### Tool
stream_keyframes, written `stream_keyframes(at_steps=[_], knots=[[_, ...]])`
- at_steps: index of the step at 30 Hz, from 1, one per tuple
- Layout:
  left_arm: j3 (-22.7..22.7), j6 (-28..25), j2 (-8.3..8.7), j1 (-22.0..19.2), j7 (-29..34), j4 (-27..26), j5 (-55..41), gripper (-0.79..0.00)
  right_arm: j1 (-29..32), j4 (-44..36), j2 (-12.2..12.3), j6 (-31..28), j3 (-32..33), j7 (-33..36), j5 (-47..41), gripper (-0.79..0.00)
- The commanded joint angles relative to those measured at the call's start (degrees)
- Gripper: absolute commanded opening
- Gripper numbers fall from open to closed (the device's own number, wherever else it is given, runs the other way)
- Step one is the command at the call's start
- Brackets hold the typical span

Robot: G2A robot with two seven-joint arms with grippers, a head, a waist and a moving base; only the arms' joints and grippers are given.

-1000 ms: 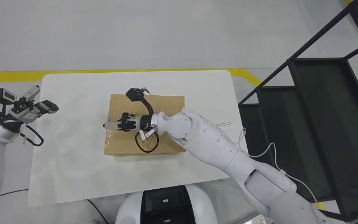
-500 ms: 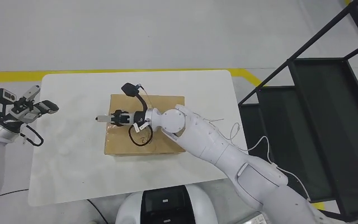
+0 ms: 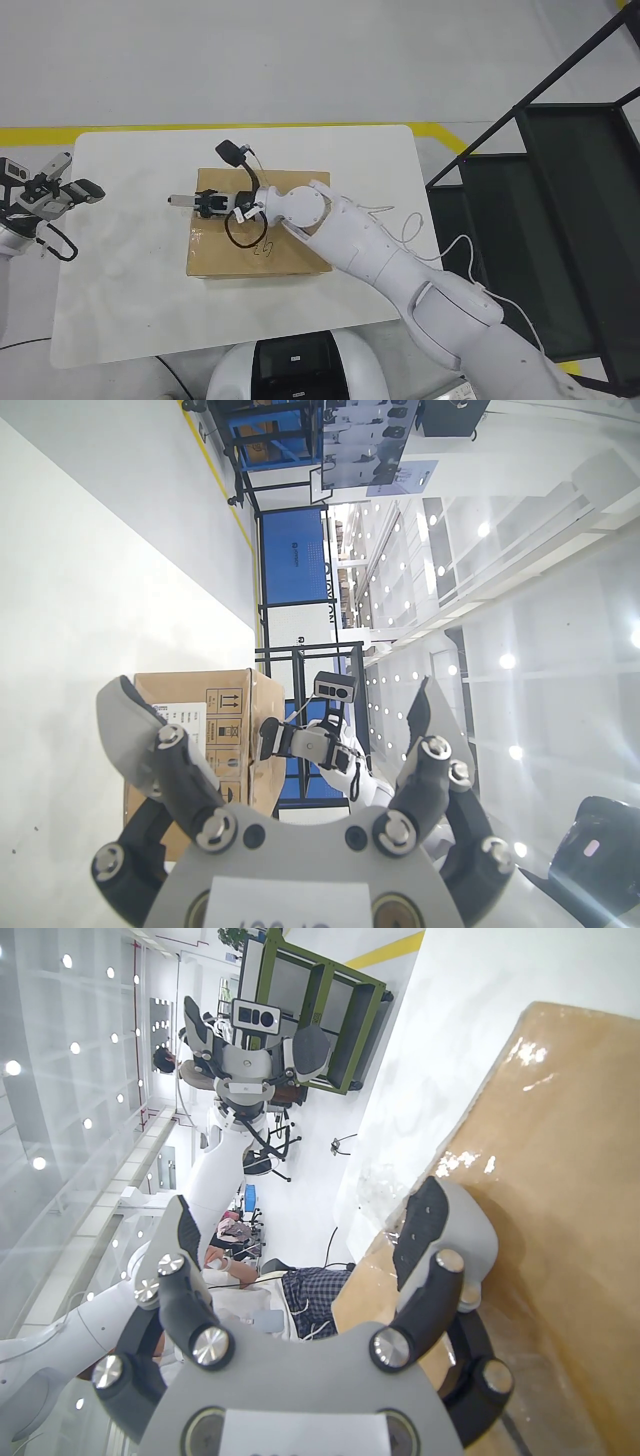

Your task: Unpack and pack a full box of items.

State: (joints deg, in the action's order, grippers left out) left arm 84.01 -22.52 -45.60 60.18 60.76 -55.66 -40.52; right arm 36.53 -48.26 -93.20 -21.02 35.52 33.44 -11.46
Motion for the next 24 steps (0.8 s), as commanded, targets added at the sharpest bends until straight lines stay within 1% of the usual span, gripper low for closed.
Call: stream_keyframes(at_steps=[1, 4, 7, 9, 11, 14, 19, 24], knots=[[0.0, 0.0, 0.00, 0.0, 0.0, 0.0, 0.0, 0.000, 0.6, -0.9, 0.5, -0.9, 1.6, 0.9, -0.9, 0.000], [0.0, 0.0, 0.00, 0.0, 0.0, 0.0, 0.0, 0.000, 2.6, -4.0, 1.7, -1.9, 4.4, 4.1, -3.1, 0.000], [0.0, 0.0, 0.00, 0.0, 0.0, 0.0, 0.0, 0.000, 4.9, -8.0, 3.3, -1.3, 7.6, 6.1, -2.7, 0.000], [0.0, 0.0, 0.00, 0.0, 0.0, 0.0, 0.0, 0.000, 6.4, -10.6, 4.5, 1.5, 9.6, 5.9, 0.3, 0.000], [0.0, 0.0, 0.00, 0.0, 0.0, 0.0, 0.0, 0.000, 8.1, -12.9, 5.6, 5.8, 11.3, 5.9, 3.3, 0.000], [0.0, 0.0, 0.00, 0.0, 0.0, 0.0, 0.0, 0.000, 10.3, -15.8, 6.7, 11.2, 13.1, 6.4, 5.9, 0.000], [0.0, 0.0, 0.00, 0.0, 0.0, 0.0, 0.0, 0.000, 12.1, -17.6, 7.4, 16.0, 13.9, 5.3, 9.4, 0.000], [0.0, 0.0, 0.00, 0.0, 0.0, 0.0, 0.0, 0.000, 12.9, -17.8, 7.6, 16.1, 14.6, 6.0, 8.4, 0.000]])
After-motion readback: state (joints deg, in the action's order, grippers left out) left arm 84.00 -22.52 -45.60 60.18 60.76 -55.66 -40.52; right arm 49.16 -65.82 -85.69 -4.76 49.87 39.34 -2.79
